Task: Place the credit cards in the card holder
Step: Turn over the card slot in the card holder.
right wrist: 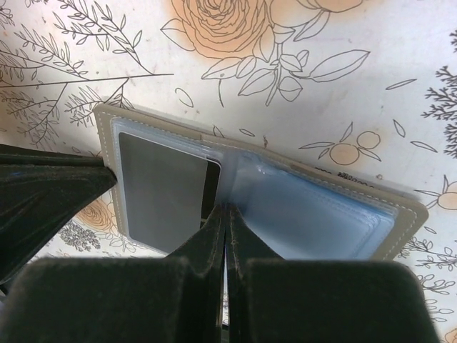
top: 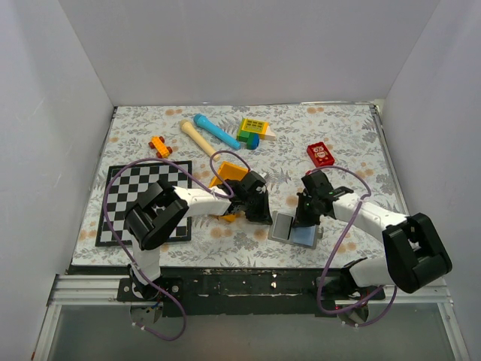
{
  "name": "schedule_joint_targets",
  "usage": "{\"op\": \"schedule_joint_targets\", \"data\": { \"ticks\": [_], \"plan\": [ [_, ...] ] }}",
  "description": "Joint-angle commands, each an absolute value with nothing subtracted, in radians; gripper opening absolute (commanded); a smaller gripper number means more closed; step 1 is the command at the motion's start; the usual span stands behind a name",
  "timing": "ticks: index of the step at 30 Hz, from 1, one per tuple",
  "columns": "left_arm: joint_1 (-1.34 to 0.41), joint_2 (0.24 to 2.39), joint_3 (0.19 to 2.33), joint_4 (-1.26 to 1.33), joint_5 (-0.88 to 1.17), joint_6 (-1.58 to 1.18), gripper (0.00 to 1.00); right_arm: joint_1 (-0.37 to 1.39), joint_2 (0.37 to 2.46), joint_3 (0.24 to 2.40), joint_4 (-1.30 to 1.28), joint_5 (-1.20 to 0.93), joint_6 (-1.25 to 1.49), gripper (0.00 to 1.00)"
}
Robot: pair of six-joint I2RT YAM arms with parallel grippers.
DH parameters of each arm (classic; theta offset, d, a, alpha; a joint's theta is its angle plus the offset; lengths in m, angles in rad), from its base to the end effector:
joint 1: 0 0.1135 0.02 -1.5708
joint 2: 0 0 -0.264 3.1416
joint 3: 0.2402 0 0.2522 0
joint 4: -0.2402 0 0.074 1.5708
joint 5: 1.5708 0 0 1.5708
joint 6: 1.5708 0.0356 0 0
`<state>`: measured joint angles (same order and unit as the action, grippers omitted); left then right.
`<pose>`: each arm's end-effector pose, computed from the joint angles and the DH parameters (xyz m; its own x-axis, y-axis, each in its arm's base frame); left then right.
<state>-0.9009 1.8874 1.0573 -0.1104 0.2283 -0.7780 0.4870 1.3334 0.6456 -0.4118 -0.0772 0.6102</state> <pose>0.2270 -0.2996 0.1363 -0.9513 0.1000 -0.2915 0.2508 0.8008 -0.5439 0.2064 0.1124 0.1634 -0.9304 0.1538 -0.3327 0.0435 0.9476 0.3164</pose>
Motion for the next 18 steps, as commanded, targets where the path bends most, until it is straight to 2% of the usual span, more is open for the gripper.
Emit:
{"op": "schedule_joint_targets", "data": {
  "ticks": [1,18],
  "plan": [
    [-0.913,1.858,1.046,-0.164,0.207,-0.775,0.00,0.508,1.368,0.687,-0.394,-0.075,0.621,0.01],
    [-0.914,1.864,1.051,-0.166,0.210,-0.770,0.00,0.543,1.422,0.707,-0.340,-0.111,0.640,0.01]
  ]
}}
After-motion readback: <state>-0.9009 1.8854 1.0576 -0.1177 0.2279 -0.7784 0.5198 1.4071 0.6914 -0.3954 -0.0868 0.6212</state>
